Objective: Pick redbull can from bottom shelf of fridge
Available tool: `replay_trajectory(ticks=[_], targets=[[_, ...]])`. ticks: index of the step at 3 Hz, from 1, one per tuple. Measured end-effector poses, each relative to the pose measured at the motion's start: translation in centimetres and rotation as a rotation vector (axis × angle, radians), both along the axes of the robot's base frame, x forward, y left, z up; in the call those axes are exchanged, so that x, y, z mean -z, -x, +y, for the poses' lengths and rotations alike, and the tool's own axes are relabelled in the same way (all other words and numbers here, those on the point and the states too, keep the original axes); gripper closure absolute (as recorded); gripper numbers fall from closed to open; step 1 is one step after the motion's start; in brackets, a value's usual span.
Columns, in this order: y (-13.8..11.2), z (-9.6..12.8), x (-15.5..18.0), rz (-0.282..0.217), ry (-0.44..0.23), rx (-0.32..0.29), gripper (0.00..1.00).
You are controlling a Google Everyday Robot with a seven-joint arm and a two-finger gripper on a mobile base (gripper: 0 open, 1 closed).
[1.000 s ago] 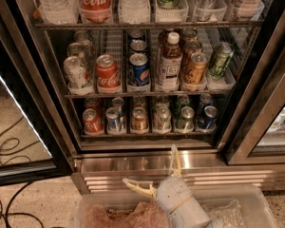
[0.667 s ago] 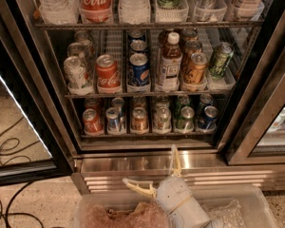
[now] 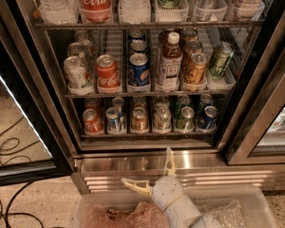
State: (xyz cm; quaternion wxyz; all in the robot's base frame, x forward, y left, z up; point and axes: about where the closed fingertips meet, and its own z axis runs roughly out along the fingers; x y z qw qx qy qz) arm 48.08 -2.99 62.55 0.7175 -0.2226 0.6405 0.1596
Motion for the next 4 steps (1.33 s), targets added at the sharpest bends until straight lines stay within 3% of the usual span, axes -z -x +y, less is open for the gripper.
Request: replay_trajectory(ticks=[2, 4], targets=[[-1.2, 2.0, 2.9, -0.015, -0.011, -0.048, 0.0], [-1.1, 2.5, 3.2, -0.004, -0.017, -0.064, 0.0]])
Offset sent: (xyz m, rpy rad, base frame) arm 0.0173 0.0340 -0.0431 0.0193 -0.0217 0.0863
